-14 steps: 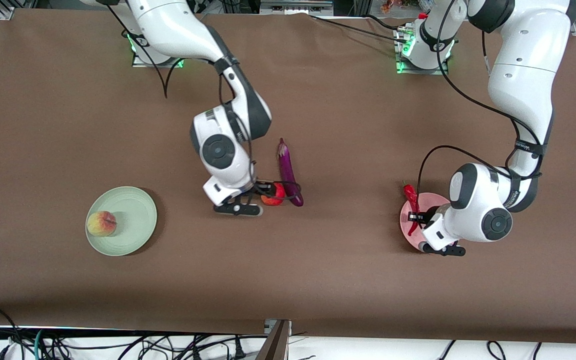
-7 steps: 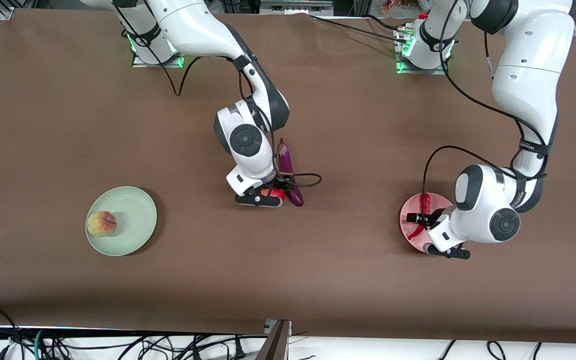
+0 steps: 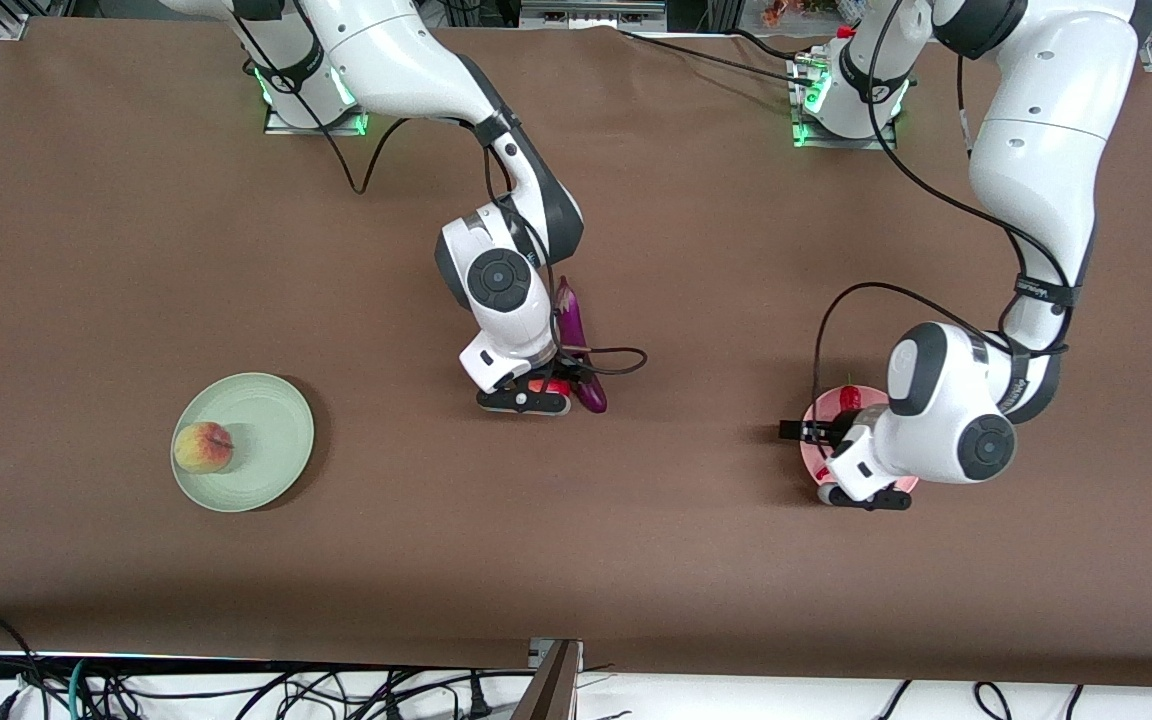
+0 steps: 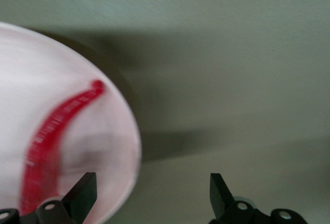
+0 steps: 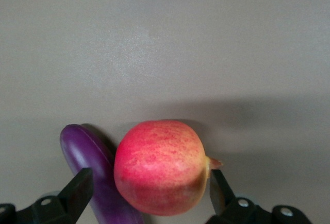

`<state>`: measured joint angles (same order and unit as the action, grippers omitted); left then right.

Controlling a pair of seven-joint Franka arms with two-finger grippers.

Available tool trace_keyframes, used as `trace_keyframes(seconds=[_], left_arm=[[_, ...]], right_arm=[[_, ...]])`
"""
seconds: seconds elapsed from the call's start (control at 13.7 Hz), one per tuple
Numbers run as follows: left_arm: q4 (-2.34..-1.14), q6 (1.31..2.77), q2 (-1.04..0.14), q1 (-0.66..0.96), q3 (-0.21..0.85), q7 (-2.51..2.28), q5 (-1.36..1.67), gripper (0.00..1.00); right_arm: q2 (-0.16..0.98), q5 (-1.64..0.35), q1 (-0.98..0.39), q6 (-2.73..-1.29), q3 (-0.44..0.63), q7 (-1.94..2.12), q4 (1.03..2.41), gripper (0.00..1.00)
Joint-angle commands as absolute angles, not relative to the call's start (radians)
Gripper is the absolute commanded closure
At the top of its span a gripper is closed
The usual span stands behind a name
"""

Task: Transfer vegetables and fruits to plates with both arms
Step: 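Carry the pomegranate to the green plate while the left gripper grasps the eggplant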

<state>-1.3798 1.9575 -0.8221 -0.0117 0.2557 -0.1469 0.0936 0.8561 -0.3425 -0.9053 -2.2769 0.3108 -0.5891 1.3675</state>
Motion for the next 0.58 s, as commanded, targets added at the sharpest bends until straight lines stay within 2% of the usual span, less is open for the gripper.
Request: trace_keyframes(seconds=[0.0, 0.36, 0.44, 0.51], left_arm=[[-1.399, 1.91, -0.798, -0.006, 0.317, -0.32, 0.107, 0.0], [-1.419, 1.927, -0.801, 0.064, 0.368, -0.57, 0.135, 0.0], [-1.431, 1.948, -0.802, 0.087, 0.368, -0.613, 0.144, 0.0], [-1.465, 1.992, -0.802, 0.097, 0.368, -0.63, 0.176, 0.0]], right_arm=[[0.867, -0.342, -0.917, -2.309, 0.322, -0.597, 1.371, 0.0], [0.879, -0.339, -0.917, -2.31, 0.322, -0.595, 1.373, 0.02], [0.88, -0.339, -0.916, -2.31, 0.322, -0.592, 1.373, 0.2], [0.881, -0.339, -0.916, -2.31, 0.322, -0.589, 1.373, 0.49]])
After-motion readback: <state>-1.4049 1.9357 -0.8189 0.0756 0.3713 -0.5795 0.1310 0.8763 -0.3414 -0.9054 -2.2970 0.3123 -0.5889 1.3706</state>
